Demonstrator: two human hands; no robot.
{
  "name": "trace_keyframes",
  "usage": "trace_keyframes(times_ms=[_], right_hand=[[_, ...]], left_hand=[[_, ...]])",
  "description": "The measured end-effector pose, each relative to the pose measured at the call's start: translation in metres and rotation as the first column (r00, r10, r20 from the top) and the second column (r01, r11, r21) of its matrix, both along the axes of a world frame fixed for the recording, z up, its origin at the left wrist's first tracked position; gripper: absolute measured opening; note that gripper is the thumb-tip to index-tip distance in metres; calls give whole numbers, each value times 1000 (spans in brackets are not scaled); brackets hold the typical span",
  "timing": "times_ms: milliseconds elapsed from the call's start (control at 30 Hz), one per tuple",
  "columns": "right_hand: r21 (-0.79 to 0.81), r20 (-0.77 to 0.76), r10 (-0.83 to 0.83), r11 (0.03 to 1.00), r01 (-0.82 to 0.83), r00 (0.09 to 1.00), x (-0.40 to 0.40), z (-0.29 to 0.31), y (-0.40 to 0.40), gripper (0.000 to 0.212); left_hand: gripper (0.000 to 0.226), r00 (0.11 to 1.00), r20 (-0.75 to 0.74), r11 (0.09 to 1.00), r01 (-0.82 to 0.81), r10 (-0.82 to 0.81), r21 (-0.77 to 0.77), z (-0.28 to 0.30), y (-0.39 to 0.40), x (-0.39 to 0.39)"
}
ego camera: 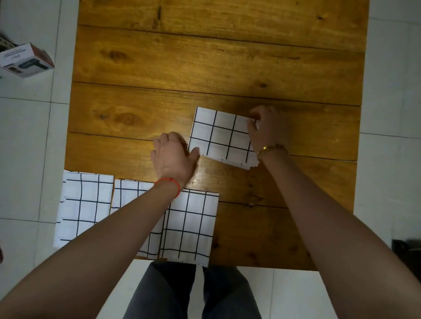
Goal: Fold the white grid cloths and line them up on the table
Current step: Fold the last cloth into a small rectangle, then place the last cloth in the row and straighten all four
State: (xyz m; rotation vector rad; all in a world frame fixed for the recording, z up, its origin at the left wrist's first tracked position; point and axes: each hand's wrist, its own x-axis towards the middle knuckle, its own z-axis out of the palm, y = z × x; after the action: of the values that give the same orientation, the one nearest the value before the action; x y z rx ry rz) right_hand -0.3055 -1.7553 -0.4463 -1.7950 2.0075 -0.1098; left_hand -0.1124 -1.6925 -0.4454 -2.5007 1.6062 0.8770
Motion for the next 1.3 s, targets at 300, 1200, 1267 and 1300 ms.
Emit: trace_keyframes(times_ms=[300,1200,1267,1300], right_hand=[[74,-18,70,995,-68,997,11,-10,-14,18],[435,482,-533,835,338,695,-19,53,114,25],[423,437,-521,838,344,733,-20,49,132,25],[415,420,-519,839,351,745,-20,46,141,25]], left_hand=[[39,995,0,995,-99,99,-2,-7,-8,-16],[21,530,-751,883,-443,395,153,39,61,-27],[23,575,-734,905,-407,361,126,35,77,-25],[22,595,-728,916,-383,341,116,32,85,-24]])
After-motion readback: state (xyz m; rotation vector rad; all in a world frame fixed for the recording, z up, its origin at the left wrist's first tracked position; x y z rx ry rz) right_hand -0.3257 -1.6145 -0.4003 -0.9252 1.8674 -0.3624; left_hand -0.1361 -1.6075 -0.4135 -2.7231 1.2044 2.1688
